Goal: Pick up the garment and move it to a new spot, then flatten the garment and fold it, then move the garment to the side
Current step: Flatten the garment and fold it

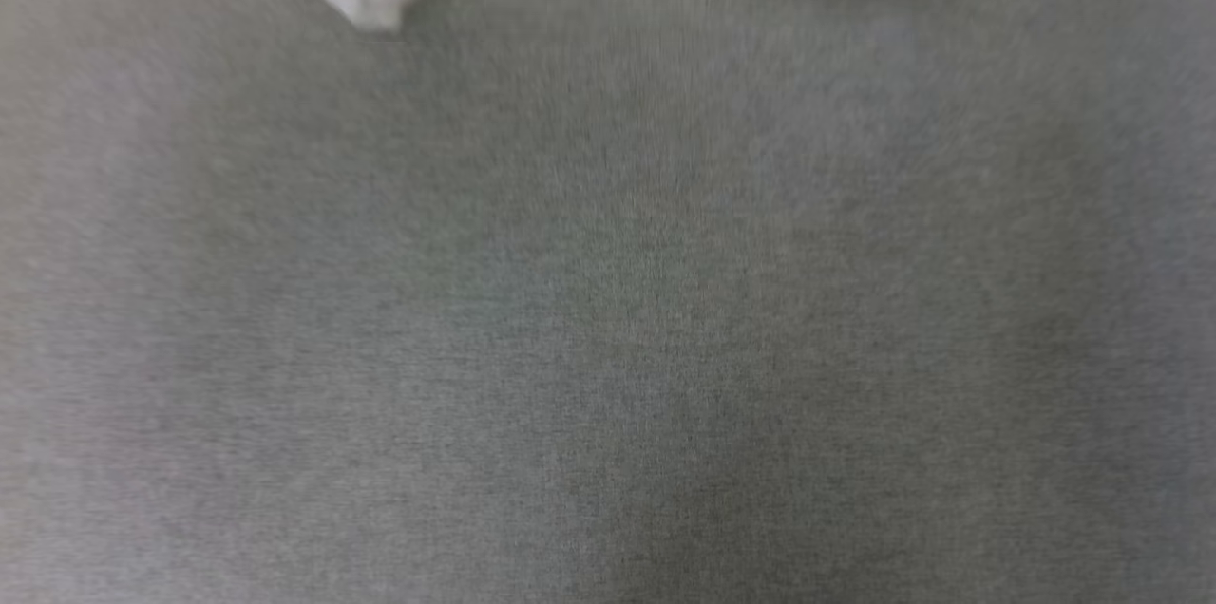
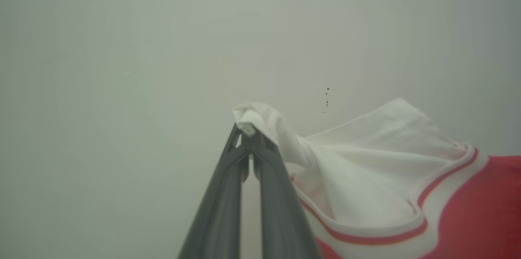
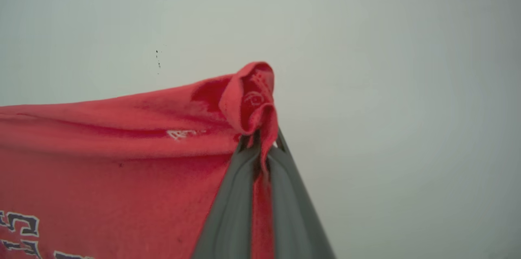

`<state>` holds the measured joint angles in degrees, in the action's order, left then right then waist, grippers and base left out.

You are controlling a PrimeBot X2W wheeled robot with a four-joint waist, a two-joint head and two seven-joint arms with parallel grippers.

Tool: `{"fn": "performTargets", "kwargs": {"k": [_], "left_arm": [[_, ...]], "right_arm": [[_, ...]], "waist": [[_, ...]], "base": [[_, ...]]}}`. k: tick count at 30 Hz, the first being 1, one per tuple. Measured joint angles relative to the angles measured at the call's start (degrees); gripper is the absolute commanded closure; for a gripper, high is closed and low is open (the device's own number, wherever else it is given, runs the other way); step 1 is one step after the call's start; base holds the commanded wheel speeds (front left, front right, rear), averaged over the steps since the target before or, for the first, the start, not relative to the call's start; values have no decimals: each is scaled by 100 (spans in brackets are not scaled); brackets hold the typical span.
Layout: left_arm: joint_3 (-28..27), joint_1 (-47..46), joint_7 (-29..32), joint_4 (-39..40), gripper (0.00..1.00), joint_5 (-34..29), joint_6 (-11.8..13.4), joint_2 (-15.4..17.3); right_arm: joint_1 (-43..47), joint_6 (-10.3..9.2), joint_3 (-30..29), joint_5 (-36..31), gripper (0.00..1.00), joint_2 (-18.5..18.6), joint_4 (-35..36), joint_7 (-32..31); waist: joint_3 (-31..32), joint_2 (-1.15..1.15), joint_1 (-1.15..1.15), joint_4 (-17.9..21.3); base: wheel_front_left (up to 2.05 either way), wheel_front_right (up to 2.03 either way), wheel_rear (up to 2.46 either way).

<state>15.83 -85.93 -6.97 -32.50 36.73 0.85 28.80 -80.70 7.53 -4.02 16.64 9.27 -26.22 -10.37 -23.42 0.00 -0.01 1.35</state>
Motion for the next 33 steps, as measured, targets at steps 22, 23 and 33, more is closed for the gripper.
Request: {"fn": "performTargets", "kwargs": {"k": [22, 23, 33], "left_arm": [[80, -46, -330, -1717, 100, 498, -677, -464], [83, 103, -346, -1809, 100, 546, -703, -494], [434, 2091, -447, -2056, 100, 1133, -825, -697]], "right_arm": [[-1261, -1, 964, 490, 100, 2, -3036, 650], [-1104, -1, 1040, 568, 100, -5, -3137, 657], [900, -2, 1967, 1322, 100, 13, -3325, 653]], "waist": [[-1500, 0, 0, -8], [-1435, 0, 0, -10], [-436, 0, 1, -18]], "base": [[0, 0, 0], [0, 0, 0], [0, 0, 0]]}}
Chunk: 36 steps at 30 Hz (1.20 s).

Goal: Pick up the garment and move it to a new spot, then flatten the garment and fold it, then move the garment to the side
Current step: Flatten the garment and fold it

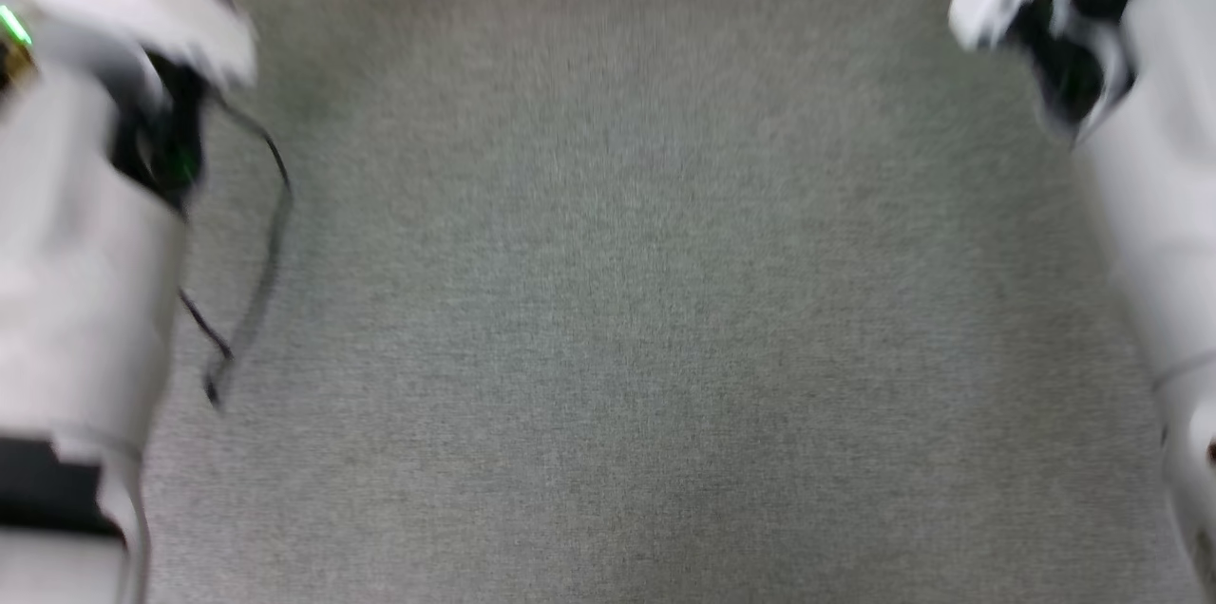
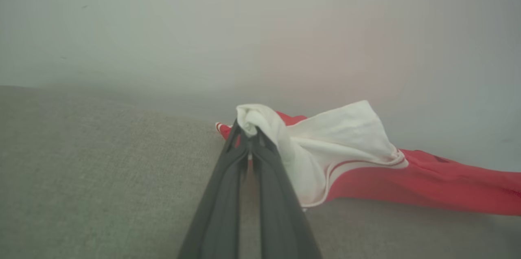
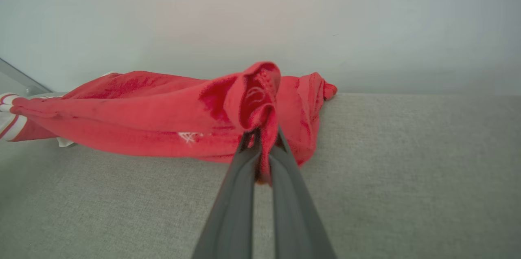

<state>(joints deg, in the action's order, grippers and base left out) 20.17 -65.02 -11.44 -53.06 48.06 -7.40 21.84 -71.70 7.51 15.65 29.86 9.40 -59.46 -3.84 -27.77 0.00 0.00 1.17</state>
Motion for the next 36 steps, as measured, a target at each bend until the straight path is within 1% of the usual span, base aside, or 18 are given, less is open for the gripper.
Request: {"fn": "performTargets", "kwargs": {"k": [3, 7, 11, 14, 17, 22, 26, 30, 32, 34, 36], "left_arm": [[154, 831, -40, 159, 100, 242, -1, 2], [339, 1993, -94, 375, 100, 421, -1, 156], [380, 3094, -144, 667, 100, 604, -2, 272], [376, 3871, -162, 1031, 100, 703, 92, 314], [359, 4671, -140, 1569, 100, 792, 383, 352], [274, 5979, 29, 2833, 100, 983, 1068, 544], [188, 6839, 259, 3922, 100, 1104, 1636, 787], [132, 7504, 485, 5043, 100, 1173, 2219, 977], [94, 7694, 558, 5499, 100, 1156, 2466, 1096], [60, 7756, 643, 5847, 100, 1110, 2619, 1227], [30, 7742, 698, 6082, 100, 1057, 2708, 1322]], "right_arm": [[732, 0, 211, 254, 100, 75, 143, 64], [1798, 1, 537, 524, 100, 175, 420, 133], [2702, 1, 788, 788, 100, 350, 859, 136], [3325, 2, 912, 974, 100, 515, 1214, 103], [3946, 2, 947, 1060, 100, 699, 1546, 68], [4966, 3, 764, 1132, 100, 951, 2076, -7], [5678, 3, 532, 1049, 100, 1100, 2550, -136], [6330, 3, 141, 926, 100, 1135, 3116, -319], [6631, 3, -105, 789, 100, 1101, 3412, -390], [6899, 3, -383, 622, 100, 1011, 3727, -545], [7081, 3, -672, 433, 100, 889, 4070, -740]], "waist": [[402, 0, 0, -3], [992, 0, 1, -4], [1592, 0, 2, 11], [2004, 0, 2, 22], [2370, 0, 3, 28], [2822, 0, 3, -9], [2960, 0, 3, -77], [2973, 0, 2, -114], [2967, 0, 2, -129], [2948, 0, 2, -147], [2922, 0, 2, -149]], "base": [[0, 0, 0], [0, 0, 0], [0, 0, 0], [0, 0, 0], [0, 0, 0], [0, 0, 0], [0, 0, 0], [0, 0, 0], [0, 0, 0], [0, 0, 0], [0, 0, 0]]}}
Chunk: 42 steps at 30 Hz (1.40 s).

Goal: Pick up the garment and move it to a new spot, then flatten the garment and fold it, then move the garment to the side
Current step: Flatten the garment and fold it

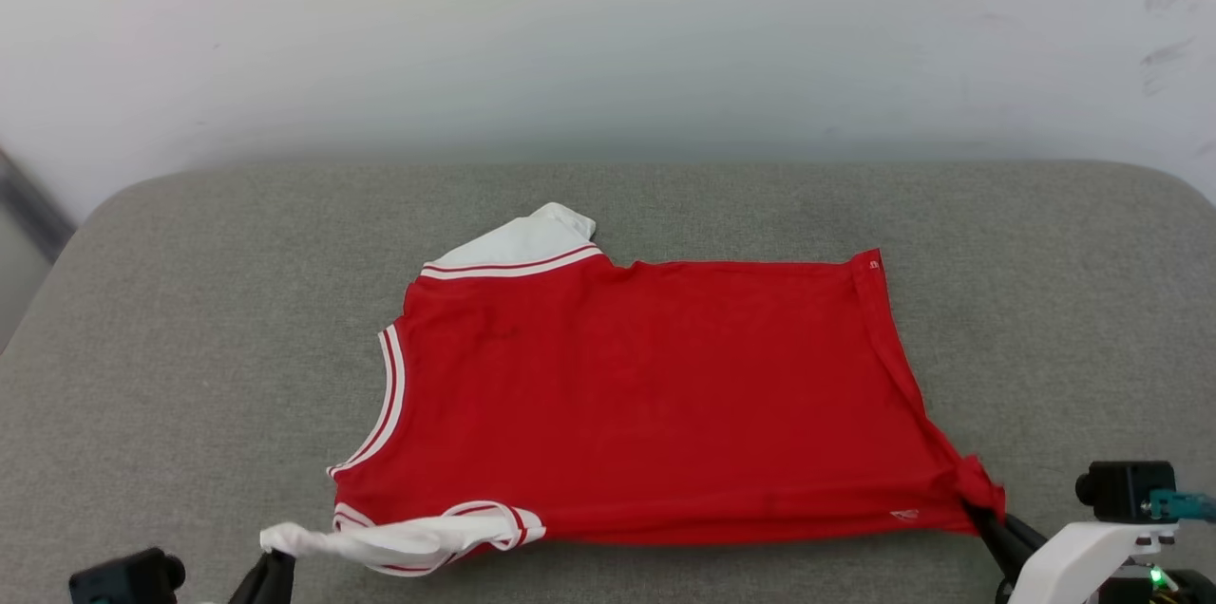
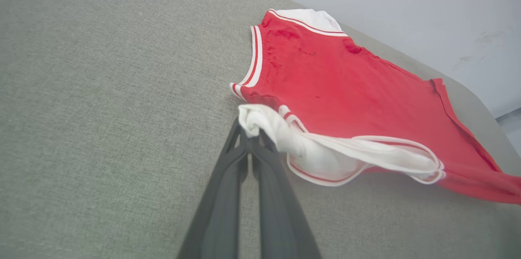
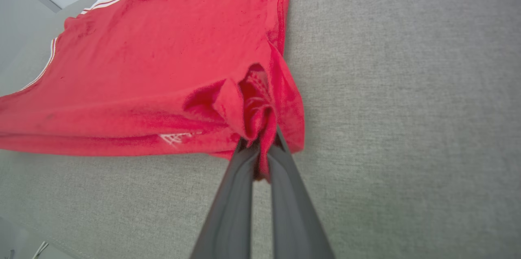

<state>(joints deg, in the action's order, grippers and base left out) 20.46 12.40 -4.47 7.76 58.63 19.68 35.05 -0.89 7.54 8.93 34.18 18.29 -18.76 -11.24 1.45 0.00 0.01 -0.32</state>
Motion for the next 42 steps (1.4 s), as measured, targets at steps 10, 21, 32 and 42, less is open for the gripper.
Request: {"fn": "performTargets", "kwargs": {"k": [10, 21, 32, 42], "left_arm": [[69, -1265, 178, -437, 100, -158, -263, -43], [345, -2778, 204, -2031, 100, -254, -960, -524], [498, -3242, 321, -3410, 0, 7, -1589, -921], [482, -3177, 442, -3453, 0, 19, -1647, -620]], "right_arm": [[-174, -1, -712, -942, 100, -635, 1212, -1241], [-1379, -2, -430, -1307, 100, -782, 572, -1418], [-1806, -3, -241, -1284, 0, -832, -639, -781], [-1663, -3, -119, -1244, 0, -816, -403, 530]], "waist": [[-423, 0, -1, 108], [-1309, 0, -3, 167], [-1427, 0, -3, 155], [-915, 0, -2, 208]], "base": [[0, 0, 0], [0, 0, 0], [0, 0, 0], [0, 0, 0]]}}
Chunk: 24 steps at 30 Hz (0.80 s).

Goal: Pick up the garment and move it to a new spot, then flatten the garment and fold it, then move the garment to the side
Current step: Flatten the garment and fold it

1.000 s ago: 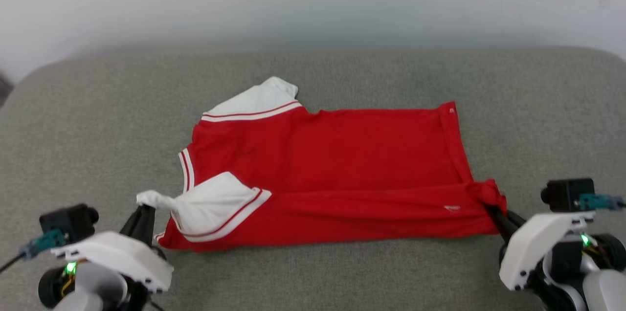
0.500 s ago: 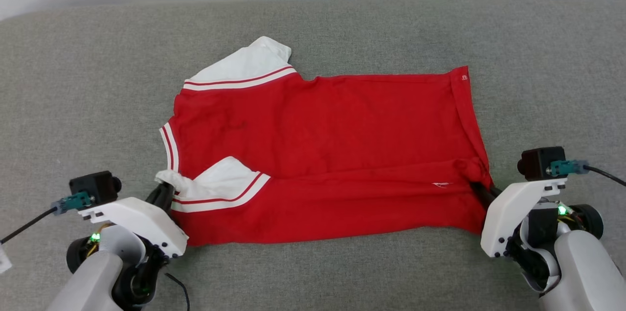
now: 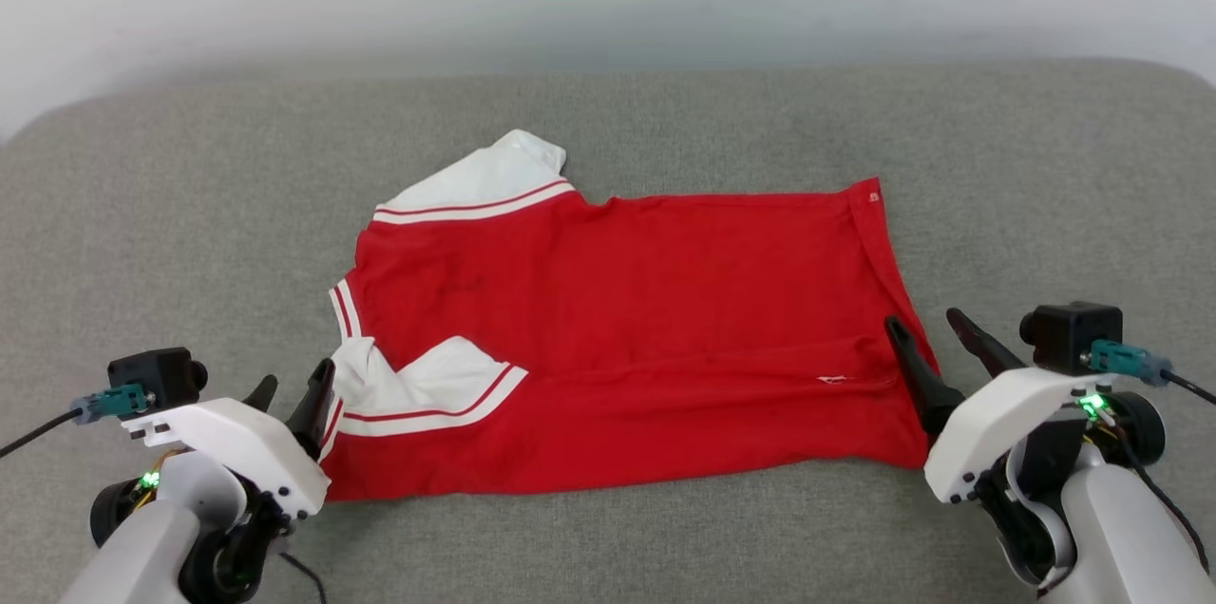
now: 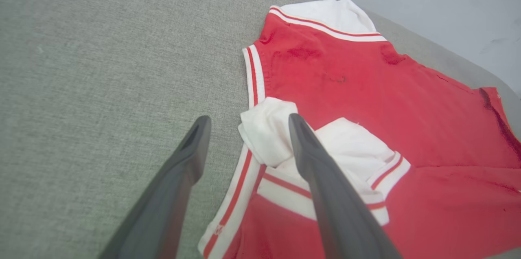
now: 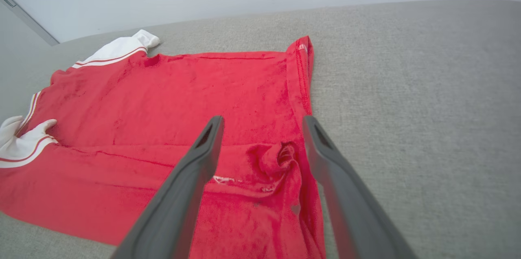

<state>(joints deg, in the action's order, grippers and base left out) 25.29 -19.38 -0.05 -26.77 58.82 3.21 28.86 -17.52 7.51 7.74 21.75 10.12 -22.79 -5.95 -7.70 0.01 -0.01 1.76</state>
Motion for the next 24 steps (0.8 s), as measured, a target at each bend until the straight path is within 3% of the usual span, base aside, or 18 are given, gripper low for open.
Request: {"fn": "performTargets", "kwargs": {"k": [4, 10, 12, 13, 19, 24], "left_arm": [[66, 192, 524, 475, 0, 42, 40, 405], [227, 493, 1826, 1336, 0, 358, 57, 1138], [241, 589, 2174, 1567, 0, 483, 131, 1333], [263, 790, 2664, 1884, 0, 710, 300, 1567], [229, 870, 3011, 2007, 0, 901, 543, 1716], [197, 783, 3058, 1891, 0, 904, 589, 1717]], "right_arm": [[289, 0, -87, -76, 0, -12, 368, 146], [738, 0, -208, -268, 0, -86, 1036, 12], [842, 0, -257, -298, 0, -134, 1235, -56], [960, 0, -367, -367, 0, -252, 1529, -171], [988, -1, -404, -419, 0, -400, 1777, -234], [939, 0, -447, -427, 0, -458, 1820, -233]], "waist": [[250, 0, 0, 40], [433, 0, 1, 172], [414, 0, 1, 226], [256, 0, 1, 307], [-135, 0, 1, 436], [-463, 0, 1, 529]], "base": [[0, 0, 0], [0, 0, 0], [0, 0, 0], [0, 0, 0], [0, 0, 0], [0, 0, 0]]}}
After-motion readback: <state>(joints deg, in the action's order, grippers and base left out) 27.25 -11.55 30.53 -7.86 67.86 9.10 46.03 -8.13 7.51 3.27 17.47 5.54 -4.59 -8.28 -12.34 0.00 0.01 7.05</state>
